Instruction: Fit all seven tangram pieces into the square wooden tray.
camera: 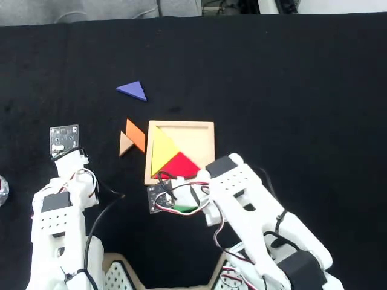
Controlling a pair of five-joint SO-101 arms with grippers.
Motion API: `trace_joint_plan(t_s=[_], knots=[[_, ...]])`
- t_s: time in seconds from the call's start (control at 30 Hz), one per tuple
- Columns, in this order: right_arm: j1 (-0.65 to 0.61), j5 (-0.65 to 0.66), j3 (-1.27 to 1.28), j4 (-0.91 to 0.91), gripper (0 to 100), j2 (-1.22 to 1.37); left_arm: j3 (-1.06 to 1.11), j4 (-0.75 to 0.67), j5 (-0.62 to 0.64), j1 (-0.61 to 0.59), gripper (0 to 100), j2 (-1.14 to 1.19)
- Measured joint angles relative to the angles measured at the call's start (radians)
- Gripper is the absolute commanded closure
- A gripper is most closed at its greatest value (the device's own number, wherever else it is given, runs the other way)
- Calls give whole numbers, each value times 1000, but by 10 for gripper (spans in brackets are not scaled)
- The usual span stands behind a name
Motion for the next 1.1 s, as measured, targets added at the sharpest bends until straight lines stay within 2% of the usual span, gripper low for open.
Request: trace_joint_plan(t_s=[0.2,0.5,0.83,1.1], knots=[[0,-55,2,-115,656,109,0,0,0,0,927,0],[-57,-135,-37,-89,656,166,0,0,0,0,927,0],[-77,-167,15,-20,656,-34,3,0,0,0,927,0],[-75,-167,120,-64,656,-63,3,0,0,0,927,0]])
